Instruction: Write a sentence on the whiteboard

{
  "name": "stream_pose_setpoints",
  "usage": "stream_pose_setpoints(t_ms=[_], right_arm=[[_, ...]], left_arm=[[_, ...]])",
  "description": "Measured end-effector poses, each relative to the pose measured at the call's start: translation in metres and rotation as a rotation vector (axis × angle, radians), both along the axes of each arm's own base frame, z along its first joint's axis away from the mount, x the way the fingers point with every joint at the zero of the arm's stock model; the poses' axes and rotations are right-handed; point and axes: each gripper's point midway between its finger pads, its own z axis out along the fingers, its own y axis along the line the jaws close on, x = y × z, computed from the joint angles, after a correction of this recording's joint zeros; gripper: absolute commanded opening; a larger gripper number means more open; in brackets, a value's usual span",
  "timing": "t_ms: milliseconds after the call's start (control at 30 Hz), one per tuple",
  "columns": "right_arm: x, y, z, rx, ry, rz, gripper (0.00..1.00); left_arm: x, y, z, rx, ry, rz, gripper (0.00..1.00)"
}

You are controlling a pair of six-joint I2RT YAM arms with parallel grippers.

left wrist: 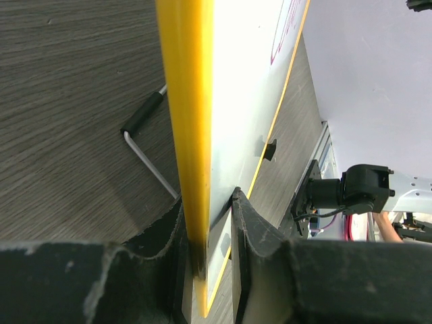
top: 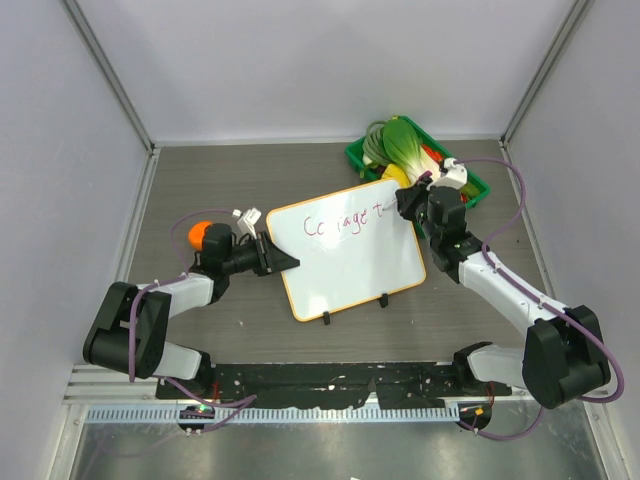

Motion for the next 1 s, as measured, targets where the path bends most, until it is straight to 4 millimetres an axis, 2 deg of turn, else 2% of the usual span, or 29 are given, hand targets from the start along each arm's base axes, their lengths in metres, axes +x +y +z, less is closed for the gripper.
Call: stream_pose_setpoints(t_ms=[467, 833, 1000], right_arm=[[-0.013, -0.006, -0.012, -0.016, 0.029, -0.005, 0.01], [-0.009, -0.011, -0.009, -0.021, 0.024, -0.038, 0.01], [-0.002, -0.012, -0.001, -0.017, 0.011, -0.048, 0.01]], left_arm=[[0.000, 0.000, 0.000, 0.000, 0.000, 0.000, 0.00], [0.000, -0.001, 0.000, 0.002, 0.000, 0.001, 0.00], [0.000, -0.001, 0.000, 0.002, -0.001, 0.000, 0.00]])
